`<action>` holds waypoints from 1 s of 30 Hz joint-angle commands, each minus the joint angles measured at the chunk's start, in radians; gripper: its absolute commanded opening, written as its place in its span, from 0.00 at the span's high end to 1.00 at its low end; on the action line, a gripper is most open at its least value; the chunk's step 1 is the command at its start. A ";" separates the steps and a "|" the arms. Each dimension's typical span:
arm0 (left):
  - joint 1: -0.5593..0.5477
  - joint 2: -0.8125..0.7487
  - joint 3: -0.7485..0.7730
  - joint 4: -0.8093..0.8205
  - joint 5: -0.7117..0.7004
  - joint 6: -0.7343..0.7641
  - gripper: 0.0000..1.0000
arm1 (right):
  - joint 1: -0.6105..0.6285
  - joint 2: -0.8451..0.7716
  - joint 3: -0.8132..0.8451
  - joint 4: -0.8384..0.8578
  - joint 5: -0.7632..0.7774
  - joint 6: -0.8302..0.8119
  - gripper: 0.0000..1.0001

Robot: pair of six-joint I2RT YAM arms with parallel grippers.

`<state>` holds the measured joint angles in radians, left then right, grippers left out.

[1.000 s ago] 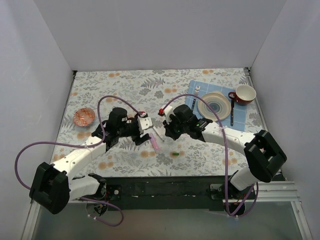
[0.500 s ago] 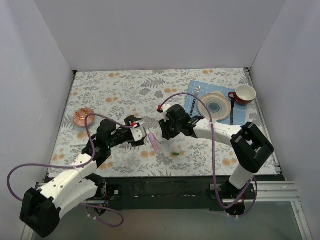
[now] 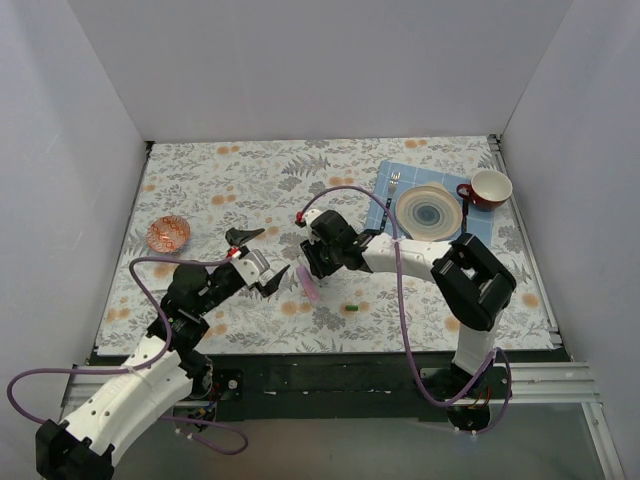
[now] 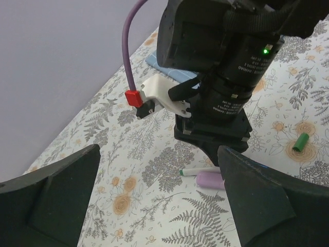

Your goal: Insert the pens into the pen caps

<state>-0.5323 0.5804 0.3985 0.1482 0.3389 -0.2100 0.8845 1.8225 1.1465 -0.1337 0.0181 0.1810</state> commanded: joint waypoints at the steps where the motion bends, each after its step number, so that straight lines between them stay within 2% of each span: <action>1: -0.003 0.001 -0.010 0.048 -0.032 -0.052 0.02 | 0.019 0.027 0.041 -0.012 0.039 0.002 0.61; 5: -0.003 0.007 -0.010 0.067 -0.041 -0.089 0.02 | 0.048 0.061 0.051 -0.012 0.040 0.009 0.62; 8: -0.003 0.041 0.011 0.085 -0.089 -0.202 0.02 | 0.065 0.083 0.059 -0.014 0.045 0.011 0.62; 9: -0.003 0.068 0.037 0.090 -0.172 -0.310 0.02 | 0.073 0.087 0.062 -0.015 0.049 0.009 0.63; 13: -0.001 0.171 0.176 -0.043 -0.380 -0.454 0.02 | 0.083 0.112 0.076 -0.050 0.103 0.005 0.67; 15: -0.001 0.206 0.224 -0.096 -0.438 -0.473 0.02 | 0.083 0.113 0.078 -0.087 0.158 -0.011 0.71; 19: -0.001 0.234 0.269 -0.169 -0.459 -0.480 0.02 | 0.082 0.107 0.065 -0.145 0.210 -0.064 0.78; 24: -0.003 0.184 0.247 -0.159 -0.431 -0.425 0.02 | 0.064 0.075 0.003 -0.141 0.177 -0.117 0.99; 25: -0.001 0.174 0.237 -0.154 -0.432 -0.405 0.02 | 0.054 0.043 -0.042 -0.121 0.145 -0.138 0.99; 27: -0.001 0.150 0.198 -0.154 -0.344 -0.246 0.05 | 0.025 0.003 -0.082 -0.078 0.068 -0.147 0.99; 29: -0.003 0.154 0.178 -0.117 -0.310 -0.174 0.05 | 0.001 -0.040 -0.099 -0.078 0.042 -0.170 0.99; 30: -0.005 0.163 0.183 -0.137 -0.269 -0.064 0.04 | -0.005 -0.051 -0.102 -0.078 0.017 -0.179 0.99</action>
<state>-0.5335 0.7460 0.6044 0.0154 -0.0376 -0.5354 0.9215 1.8172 1.0904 -0.1604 0.1215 0.0677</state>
